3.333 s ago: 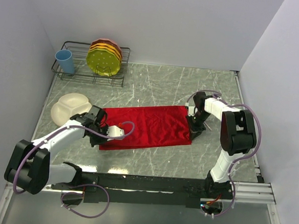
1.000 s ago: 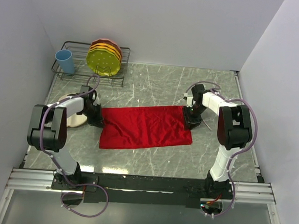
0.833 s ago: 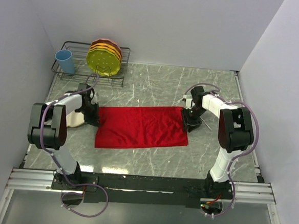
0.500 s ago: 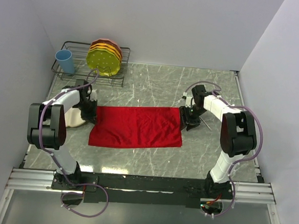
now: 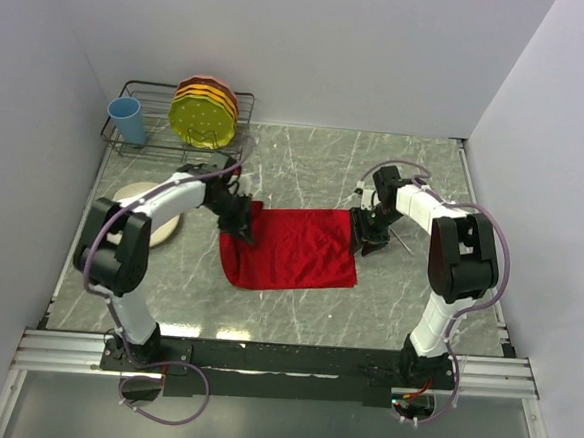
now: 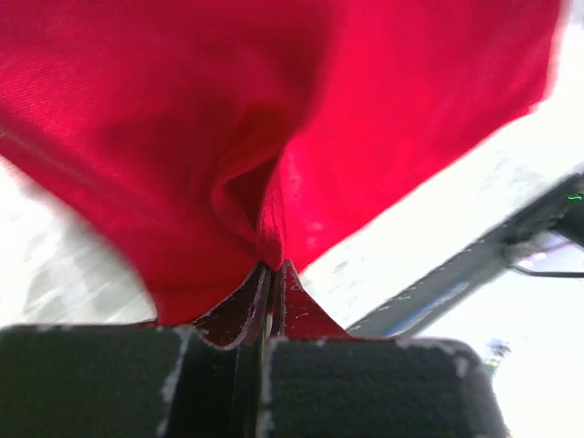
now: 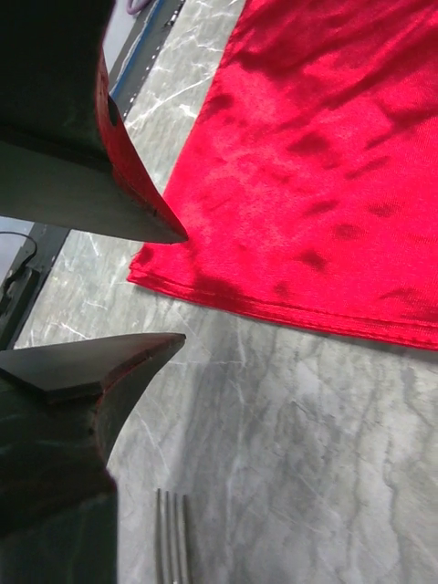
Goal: Fold the napkin into a case and place the utensils inside
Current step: Fold the rectangle-folded napkin at the center of the board.
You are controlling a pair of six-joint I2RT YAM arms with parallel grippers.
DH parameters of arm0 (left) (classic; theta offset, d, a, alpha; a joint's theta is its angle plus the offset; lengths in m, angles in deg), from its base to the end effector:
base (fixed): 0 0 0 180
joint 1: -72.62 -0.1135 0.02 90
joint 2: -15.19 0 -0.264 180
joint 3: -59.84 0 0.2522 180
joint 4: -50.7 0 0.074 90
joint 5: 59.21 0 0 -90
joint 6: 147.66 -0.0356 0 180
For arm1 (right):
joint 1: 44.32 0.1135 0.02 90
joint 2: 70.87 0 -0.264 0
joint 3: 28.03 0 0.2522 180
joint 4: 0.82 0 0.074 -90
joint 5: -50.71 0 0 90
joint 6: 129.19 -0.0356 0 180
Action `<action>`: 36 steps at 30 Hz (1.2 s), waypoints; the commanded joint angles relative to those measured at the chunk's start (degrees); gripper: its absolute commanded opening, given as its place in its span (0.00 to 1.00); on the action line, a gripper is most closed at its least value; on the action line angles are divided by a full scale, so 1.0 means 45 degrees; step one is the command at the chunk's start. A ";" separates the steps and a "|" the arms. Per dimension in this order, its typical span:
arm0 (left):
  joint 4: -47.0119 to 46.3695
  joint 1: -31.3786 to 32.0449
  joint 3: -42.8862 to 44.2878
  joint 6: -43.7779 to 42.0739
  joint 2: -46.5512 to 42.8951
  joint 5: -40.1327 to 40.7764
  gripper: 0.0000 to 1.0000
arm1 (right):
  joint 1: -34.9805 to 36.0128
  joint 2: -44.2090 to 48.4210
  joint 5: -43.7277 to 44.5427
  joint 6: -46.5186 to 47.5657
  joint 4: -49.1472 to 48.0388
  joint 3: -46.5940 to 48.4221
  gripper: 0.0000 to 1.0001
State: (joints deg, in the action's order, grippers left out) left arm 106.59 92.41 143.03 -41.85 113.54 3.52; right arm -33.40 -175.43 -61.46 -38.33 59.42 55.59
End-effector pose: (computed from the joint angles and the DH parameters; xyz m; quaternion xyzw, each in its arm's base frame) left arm 0.3107 -0.1291 0.2088 0.0721 0.9566 -0.2703 0.0812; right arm 0.3296 0.0773 0.1732 -0.1151 0.9718 0.1976 0.0584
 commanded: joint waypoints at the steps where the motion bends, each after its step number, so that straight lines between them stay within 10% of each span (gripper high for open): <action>1: -0.1392 0.0971 0.0898 0.2128 0.1151 -0.1693 0.01 | 0.0054 -0.0125 -0.0014 -0.0172 -0.0055 0.0373 0.51; 36: -0.4400 0.4098 0.4571 0.6153 0.4961 -0.2729 0.01 | 0.0230 -0.1396 -0.0716 -0.0719 -0.0660 -0.0545 0.10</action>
State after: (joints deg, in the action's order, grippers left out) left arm 89.96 110.03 160.45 -17.61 134.85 -6.86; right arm -33.36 -180.83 -64.76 -41.50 58.22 55.15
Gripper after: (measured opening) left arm 0.031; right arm 0.112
